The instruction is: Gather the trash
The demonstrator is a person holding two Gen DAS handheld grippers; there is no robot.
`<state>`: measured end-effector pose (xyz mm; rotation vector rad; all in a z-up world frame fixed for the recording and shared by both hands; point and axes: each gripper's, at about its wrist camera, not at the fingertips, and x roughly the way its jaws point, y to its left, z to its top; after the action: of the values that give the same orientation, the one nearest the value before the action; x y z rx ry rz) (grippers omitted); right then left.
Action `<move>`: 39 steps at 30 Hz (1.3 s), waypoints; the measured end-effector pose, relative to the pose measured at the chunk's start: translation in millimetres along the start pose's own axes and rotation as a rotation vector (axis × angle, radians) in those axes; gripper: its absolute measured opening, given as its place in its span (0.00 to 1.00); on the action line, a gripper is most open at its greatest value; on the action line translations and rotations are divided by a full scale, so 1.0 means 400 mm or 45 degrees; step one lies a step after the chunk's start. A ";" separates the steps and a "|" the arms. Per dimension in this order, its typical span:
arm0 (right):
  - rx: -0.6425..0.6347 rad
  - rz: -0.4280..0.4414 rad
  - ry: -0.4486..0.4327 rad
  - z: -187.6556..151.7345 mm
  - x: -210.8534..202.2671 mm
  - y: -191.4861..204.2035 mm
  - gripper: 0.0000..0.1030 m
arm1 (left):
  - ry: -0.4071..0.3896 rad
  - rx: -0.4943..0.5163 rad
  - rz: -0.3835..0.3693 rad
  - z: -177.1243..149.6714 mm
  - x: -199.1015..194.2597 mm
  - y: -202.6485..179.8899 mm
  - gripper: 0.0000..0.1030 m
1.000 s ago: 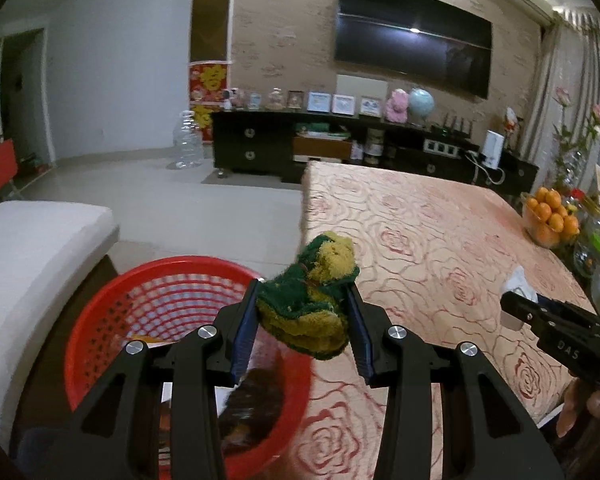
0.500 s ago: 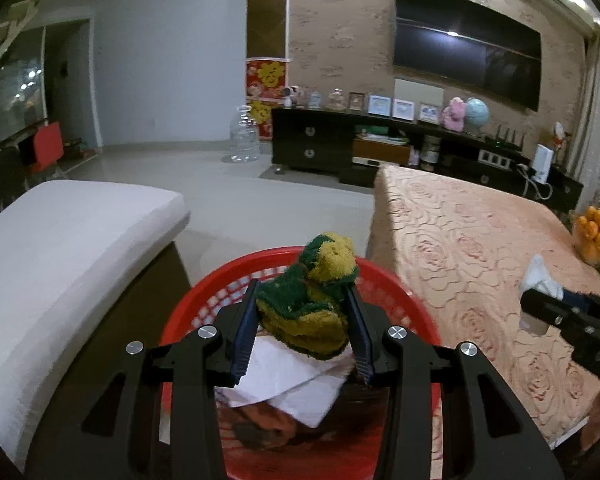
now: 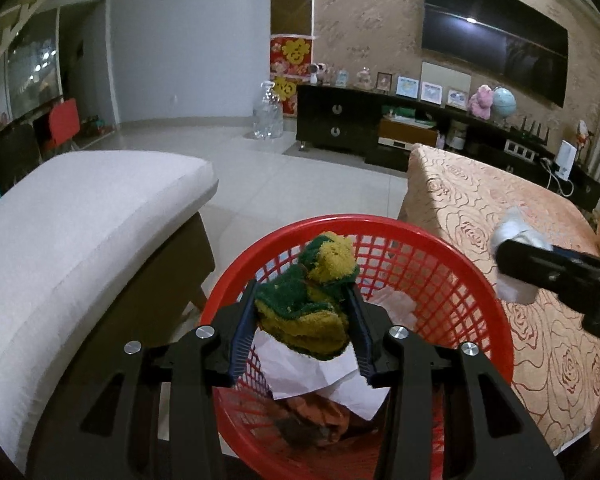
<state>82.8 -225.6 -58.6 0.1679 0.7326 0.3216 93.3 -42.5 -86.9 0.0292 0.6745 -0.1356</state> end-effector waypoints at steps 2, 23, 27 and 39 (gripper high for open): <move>0.012 0.014 0.026 0.002 0.023 0.006 0.36 | 0.009 -0.010 -0.006 -0.001 0.006 0.006 0.43; 0.083 -0.094 -0.056 -0.049 -0.057 -0.025 0.85 | -0.097 -0.080 0.031 0.001 -0.038 0.036 0.85; 0.072 -0.120 -0.106 -0.065 -0.097 -0.019 0.92 | -0.108 -0.079 0.041 0.008 -0.062 0.028 0.88; 0.019 -0.144 -0.174 -0.108 -0.189 0.014 0.93 | -0.143 -0.062 0.048 -0.005 -0.179 0.015 0.92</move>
<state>-0.7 -244.6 -41.3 0.1601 0.6064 0.1949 37.6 -28.1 -44.0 -0.0120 0.5642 -0.0839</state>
